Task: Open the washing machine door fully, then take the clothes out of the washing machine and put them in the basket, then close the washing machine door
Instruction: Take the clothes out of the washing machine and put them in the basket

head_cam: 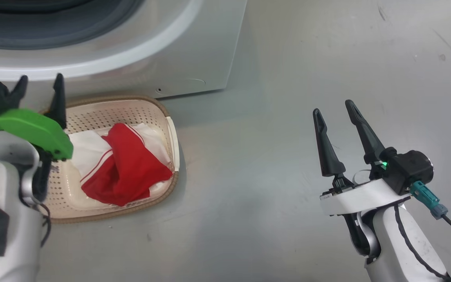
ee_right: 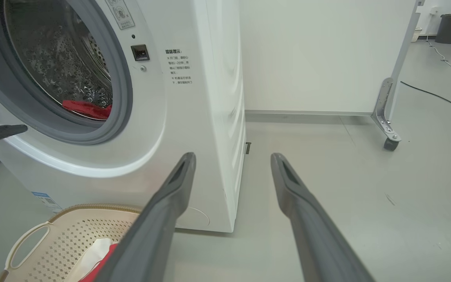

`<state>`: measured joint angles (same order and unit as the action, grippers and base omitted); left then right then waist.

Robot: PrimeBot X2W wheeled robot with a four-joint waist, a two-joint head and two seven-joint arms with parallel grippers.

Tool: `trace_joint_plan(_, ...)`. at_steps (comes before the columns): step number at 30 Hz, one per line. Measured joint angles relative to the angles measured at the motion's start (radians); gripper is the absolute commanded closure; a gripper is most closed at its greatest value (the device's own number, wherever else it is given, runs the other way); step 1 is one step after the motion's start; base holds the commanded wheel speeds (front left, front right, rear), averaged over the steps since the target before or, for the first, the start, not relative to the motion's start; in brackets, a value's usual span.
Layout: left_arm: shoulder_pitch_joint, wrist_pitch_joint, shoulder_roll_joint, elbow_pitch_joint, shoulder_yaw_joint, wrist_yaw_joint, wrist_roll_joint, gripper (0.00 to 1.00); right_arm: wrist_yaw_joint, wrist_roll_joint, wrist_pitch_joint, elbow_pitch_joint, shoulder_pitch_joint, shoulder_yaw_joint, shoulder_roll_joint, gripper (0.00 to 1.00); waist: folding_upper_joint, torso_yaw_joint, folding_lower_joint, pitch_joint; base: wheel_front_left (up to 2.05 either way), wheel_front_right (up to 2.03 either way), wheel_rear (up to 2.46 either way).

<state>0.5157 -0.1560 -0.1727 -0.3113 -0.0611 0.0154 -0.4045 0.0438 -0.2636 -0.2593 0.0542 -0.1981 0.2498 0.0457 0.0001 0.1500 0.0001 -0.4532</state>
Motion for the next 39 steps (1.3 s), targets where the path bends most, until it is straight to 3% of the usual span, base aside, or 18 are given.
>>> trace_joint_plan(8,0.172,-0.097,-0.107,-0.038,0.041,0.000,-0.002,0.00,-0.021,-0.057,0.000,-0.024,-0.072,0.049,0.000,0.00,0.0000,0.058,0.0000,-0.111,0.00,0.00,0.00)
trace_joint_plan(20,0.375,-0.181,-0.270,-0.071,0.047,0.030,0.077,0.00,-0.056,-0.125,0.000,-0.034,-0.153,0.105,0.001,0.00,0.0000,0.160,0.0001,-0.243,0.00,0.00,0.00)
trace_joint_plan(39,0.563,-0.295,-0.500,-0.131,0.047,0.060,0.179,0.00,-0.089,-0.210,0.000,-0.044,-0.206,0.184,0.000,0.00,0.0000,0.281,0.0000,-0.317,0.00,0.00,0.00)
